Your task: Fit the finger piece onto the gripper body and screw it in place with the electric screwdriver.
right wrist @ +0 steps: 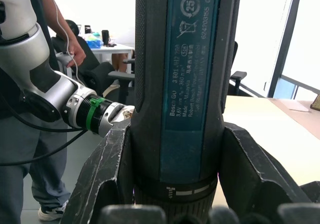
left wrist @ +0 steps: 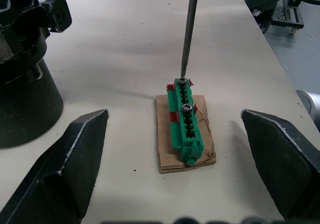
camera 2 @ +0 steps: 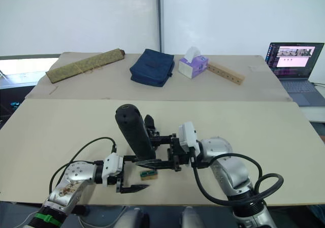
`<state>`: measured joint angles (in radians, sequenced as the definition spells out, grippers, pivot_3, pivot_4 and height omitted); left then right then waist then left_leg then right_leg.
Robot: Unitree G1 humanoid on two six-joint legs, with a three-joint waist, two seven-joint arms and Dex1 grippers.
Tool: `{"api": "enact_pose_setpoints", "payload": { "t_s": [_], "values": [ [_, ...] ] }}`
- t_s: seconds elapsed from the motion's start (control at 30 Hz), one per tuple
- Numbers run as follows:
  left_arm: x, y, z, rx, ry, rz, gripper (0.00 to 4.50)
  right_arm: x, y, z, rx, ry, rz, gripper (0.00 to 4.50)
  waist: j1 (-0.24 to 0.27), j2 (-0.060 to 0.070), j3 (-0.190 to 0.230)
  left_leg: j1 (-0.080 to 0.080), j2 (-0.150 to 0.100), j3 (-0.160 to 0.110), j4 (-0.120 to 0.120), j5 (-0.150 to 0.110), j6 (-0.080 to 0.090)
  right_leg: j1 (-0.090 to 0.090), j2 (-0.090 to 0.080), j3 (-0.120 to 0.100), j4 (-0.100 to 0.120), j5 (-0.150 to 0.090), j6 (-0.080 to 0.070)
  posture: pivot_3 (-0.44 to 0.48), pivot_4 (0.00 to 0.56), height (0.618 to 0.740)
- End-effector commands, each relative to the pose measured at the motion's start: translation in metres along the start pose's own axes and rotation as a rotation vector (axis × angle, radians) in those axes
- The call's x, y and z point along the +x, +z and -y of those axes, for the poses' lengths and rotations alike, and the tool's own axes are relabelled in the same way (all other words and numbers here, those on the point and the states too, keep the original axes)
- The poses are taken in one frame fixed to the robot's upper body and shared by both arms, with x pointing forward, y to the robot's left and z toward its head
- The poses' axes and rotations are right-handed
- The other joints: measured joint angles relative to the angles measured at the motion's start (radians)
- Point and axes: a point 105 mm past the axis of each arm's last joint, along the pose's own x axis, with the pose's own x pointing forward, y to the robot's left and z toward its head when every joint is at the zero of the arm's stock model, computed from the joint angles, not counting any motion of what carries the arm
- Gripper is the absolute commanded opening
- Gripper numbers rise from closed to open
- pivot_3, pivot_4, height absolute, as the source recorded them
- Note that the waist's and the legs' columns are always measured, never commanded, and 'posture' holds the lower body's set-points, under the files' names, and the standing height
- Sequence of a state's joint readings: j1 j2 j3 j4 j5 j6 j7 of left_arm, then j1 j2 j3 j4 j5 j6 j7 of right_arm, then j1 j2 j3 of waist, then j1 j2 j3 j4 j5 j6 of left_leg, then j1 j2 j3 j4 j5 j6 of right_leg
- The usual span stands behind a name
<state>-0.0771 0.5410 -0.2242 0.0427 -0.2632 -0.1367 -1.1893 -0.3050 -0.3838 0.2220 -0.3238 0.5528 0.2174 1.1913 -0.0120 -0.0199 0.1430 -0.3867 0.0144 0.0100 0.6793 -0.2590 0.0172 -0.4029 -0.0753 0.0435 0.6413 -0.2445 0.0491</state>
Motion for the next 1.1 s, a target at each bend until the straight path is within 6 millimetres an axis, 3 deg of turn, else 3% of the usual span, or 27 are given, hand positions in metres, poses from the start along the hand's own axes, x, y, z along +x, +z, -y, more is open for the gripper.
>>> {"api": "enact_pose_setpoints", "payload": {
  "t_s": [0.03, 1.1],
  "values": [
    [0.0041, -0.0136, 0.0104, -0.053, -0.027, -0.041, 4.50, 0.0019, 0.0111, -0.0018, -0.062, 0.014, 0.033, 1.93, 0.000, 0.000, 0.000, 0.000, 0.000, 0.000, 0.000, 0.000, 0.000, 0.000, 0.000, 0.000, 0.000, 0.000, 0.000, 0.000, 0.150, 0.740],
    [0.0052, -0.0123, 0.0081, -0.051, -0.025, -0.038, 4.50, 0.0030, 0.0030, -0.0018, -0.050, 0.019, 0.005, 1.93, 0.000, 0.000, 0.000, 0.000, 0.000, 0.000, 0.000, 0.000, 0.000, 0.000, 0.000, 0.000, -0.001, 0.000, 0.000, 0.000, 0.150, 0.740]
  ]
}}
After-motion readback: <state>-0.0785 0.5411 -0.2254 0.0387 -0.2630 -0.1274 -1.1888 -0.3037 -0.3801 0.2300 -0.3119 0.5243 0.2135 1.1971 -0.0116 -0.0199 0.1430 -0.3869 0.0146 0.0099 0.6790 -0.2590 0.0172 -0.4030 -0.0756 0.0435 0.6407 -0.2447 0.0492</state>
